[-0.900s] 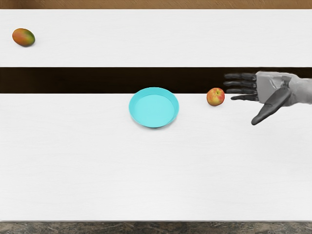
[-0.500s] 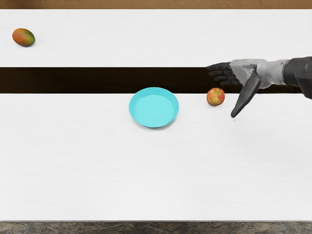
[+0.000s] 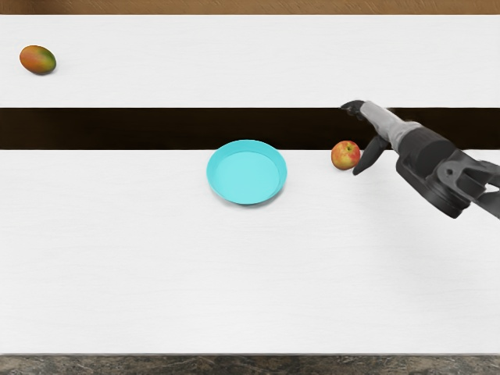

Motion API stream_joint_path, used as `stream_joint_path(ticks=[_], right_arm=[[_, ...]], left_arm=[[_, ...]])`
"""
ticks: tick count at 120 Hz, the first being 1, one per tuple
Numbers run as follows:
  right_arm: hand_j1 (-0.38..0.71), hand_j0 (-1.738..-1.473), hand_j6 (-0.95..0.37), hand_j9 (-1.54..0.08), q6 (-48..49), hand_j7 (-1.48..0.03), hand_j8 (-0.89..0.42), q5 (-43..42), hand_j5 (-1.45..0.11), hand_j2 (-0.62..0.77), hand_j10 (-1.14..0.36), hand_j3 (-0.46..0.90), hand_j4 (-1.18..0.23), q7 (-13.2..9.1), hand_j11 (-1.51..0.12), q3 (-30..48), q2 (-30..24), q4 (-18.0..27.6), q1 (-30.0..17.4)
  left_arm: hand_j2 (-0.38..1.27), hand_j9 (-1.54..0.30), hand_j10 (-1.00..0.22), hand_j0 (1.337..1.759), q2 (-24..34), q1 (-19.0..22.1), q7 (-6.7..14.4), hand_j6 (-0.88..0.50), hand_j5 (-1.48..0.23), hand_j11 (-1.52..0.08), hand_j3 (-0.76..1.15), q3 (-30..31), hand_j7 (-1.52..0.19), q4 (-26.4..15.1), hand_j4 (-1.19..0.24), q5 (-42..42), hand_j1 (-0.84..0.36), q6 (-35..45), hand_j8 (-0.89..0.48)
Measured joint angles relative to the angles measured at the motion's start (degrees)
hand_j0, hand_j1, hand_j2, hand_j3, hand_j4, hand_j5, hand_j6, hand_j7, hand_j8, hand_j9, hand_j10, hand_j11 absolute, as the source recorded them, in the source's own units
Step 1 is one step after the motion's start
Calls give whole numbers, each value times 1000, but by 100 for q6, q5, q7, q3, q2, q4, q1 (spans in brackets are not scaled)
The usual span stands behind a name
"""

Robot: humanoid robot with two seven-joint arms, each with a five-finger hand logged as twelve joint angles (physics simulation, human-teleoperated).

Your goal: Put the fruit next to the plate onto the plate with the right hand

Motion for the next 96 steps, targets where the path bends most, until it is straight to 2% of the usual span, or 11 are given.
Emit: stream_joint_path(ticks=[16, 47, 79, 96], right_arm=[[-48, -1658, -256, -328, -186, -328, -256, -50, -328, -48, -254, 0, -255, -1, -328, -79, 390, -346, -42], [15, -1658, -308, -396, -321, -396, -307, -68, -397, -58, -307, 0, -307, 3, -396, -111, 727, -640, -140], [111, -1658, -388, -501, -391, -500, -386, -66, -500, -74, -387, 0, -387, -51, -500, -111, 825, -727, -220], [167, -1658, -437, -563, -393, -563, -366, -74, -556, -82, -438, 0, -440, -126, -563, -106, 829, -737, -224]], left_arm=[[46, -299, -230, 1658, 0, 0, 0, -230, -299, -299, 0, 0, -299, 0, -230, -1, 73, 1, -230], [46, -299, -230, 1658, 0, 0, 0, -230, -299, -299, 0, 0, -299, -1, -230, -1, 73, 2, -230], [46, -299, -230, 1658, 0, 0, 0, -230, -299, -299, 0, 0, -299, 1, -230, -1, 73, -2, -230], [46, -299, -230, 1658, 0, 0, 0, -230, -299, -299, 0, 0, -299, 0, -230, 0, 73, 1, -230]])
